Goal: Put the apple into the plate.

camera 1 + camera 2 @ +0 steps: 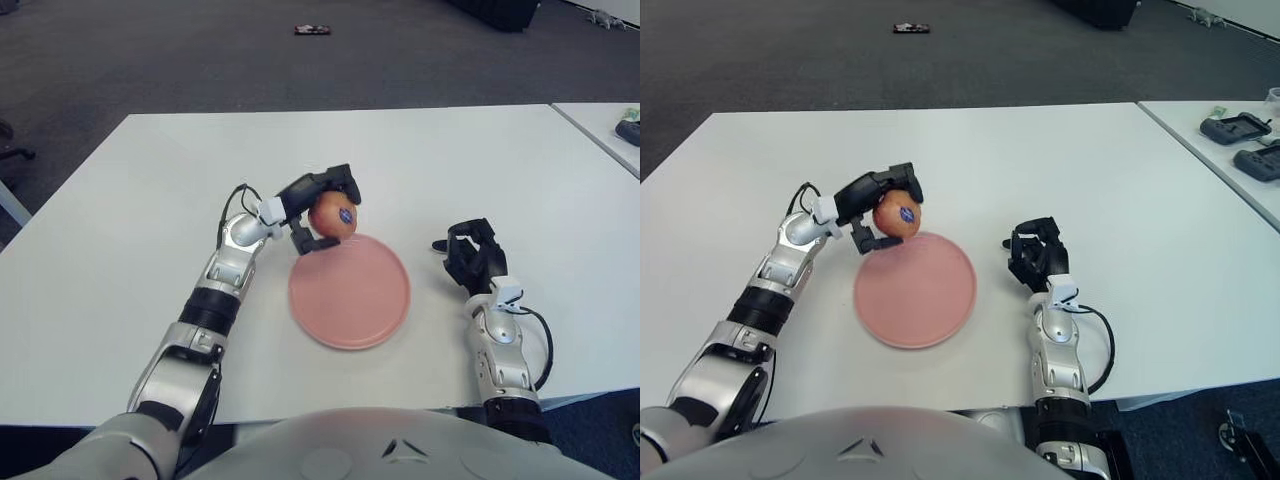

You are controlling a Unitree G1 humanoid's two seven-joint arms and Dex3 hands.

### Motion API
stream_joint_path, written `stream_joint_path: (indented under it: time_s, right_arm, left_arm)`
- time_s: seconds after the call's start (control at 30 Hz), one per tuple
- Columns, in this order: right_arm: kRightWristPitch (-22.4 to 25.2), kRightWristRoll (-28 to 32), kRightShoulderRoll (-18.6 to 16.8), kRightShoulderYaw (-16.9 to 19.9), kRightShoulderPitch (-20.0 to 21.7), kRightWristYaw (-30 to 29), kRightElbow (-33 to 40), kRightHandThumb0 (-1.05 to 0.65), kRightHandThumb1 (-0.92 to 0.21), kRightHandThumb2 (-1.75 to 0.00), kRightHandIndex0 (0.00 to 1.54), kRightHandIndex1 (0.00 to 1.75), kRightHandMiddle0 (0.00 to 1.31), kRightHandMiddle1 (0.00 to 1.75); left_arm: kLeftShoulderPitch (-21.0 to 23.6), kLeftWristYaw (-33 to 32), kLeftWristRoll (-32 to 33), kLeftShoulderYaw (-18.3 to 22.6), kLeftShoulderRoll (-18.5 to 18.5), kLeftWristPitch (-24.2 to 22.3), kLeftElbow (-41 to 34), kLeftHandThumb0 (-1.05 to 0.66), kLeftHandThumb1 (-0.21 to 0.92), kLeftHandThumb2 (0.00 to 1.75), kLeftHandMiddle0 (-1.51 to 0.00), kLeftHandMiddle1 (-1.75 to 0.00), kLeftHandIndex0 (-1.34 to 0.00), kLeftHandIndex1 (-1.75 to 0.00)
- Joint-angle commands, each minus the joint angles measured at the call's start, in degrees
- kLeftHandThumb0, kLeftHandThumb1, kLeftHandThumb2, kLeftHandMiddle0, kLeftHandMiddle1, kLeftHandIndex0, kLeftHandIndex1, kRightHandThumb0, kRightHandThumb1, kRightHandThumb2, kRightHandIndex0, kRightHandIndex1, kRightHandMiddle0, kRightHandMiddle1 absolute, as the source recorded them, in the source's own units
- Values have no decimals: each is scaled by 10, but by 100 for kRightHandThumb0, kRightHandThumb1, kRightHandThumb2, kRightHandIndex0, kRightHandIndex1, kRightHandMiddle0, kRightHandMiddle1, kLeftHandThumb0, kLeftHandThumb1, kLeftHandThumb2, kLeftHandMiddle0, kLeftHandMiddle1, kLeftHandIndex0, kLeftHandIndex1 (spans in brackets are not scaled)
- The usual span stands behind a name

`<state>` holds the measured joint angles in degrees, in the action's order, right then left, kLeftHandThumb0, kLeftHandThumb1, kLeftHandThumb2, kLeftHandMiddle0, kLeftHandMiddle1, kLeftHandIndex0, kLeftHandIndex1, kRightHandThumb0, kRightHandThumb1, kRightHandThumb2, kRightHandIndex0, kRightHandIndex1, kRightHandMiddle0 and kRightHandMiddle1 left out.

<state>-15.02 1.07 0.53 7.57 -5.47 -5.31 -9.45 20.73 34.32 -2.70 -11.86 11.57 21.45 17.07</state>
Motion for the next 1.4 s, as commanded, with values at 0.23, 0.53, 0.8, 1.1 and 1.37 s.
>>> stream_joint_path:
  time_s: [0.23, 0.53, 0.8, 1.1, 1.37]
  right_arm:
    - [-7, 6, 1, 4, 6, 2, -5, -37, -75, -77, 51, 125, 29, 175]
    - [-9, 8, 0, 5, 8, 2, -4, -37, -75, -77, 50, 125, 29, 175]
    - [-13, 8, 2, 5, 8, 4, -6, -37, -75, -77, 50, 125, 29, 175]
    - [-12, 9, 2, 4, 7, 5, -4, -36, -77, -74, 50, 123, 28, 175]
    - [-19, 13, 3, 6, 8, 11, -9, -36, -78, -72, 50, 122, 27, 175]
  left_arm:
    - [-16, 41, -28, -47, 44, 73, 4, 0, -4, 167, -93, -159, -65, -175]
    - [-30, 51, -71, -96, 63, 124, 1, 0, -3, 166, -92, -159, -65, -175]
    - [15, -26, -204, -143, 71, 297, 86, 0, -4, 169, -90, -165, -65, -175]
    - [59, -249, -448, -186, 97, 371, 161, 0, -7, 174, -91, -174, -70, -169]
    - [64, -379, -536, -212, 106, 357, 158, 0, -8, 175, -92, -175, -70, -168]
